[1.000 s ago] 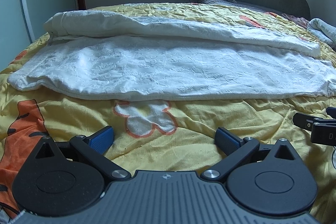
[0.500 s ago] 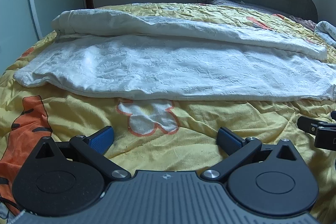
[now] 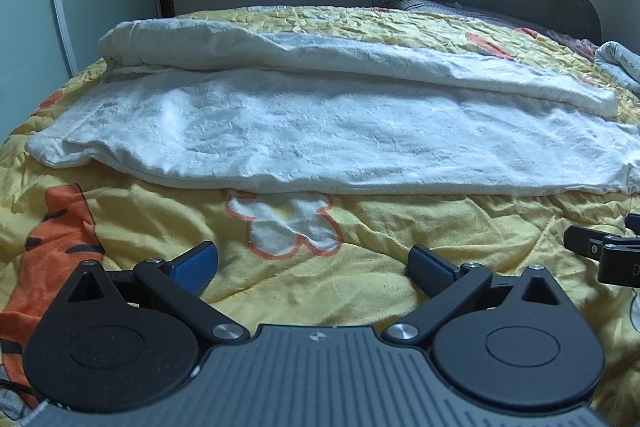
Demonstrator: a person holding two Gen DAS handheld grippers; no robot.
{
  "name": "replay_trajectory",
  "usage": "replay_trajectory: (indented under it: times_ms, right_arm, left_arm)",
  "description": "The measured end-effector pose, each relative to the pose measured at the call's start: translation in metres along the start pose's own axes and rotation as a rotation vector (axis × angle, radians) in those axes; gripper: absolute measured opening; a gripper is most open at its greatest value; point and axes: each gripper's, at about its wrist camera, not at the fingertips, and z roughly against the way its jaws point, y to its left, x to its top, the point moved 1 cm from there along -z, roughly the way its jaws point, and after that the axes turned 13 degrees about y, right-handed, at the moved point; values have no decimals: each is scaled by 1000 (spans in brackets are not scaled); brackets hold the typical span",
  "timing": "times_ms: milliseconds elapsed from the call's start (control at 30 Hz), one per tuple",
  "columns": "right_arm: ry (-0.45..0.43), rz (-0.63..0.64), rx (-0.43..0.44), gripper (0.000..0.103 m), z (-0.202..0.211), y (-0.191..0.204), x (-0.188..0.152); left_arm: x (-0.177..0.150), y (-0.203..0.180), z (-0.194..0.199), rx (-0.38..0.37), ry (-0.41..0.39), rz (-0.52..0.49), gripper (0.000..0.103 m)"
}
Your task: Fold towel
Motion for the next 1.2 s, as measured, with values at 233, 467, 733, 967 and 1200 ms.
replay_trajectory:
  times_ms: [233,467,733,967,1200]
  right_arm:
    - [-420,60,-12,103,66,-30,11]
    - [-512,267,-143,103,72,-39,91]
    - [-456,415,-65,103,52,-7,155]
    - [-340,492,78,103,16,29,185]
    - [-292,556,107,103,-21,61,210]
  left_arm:
    - [36,45,44,104,-204,-31,103]
    - [141,137,56,167,-383,54,103]
    - [263,259,-22,-86,-145,243,102]
    - [293,323,-128,-363,139,432,99]
    - [311,333,-181,-484,259,403,96]
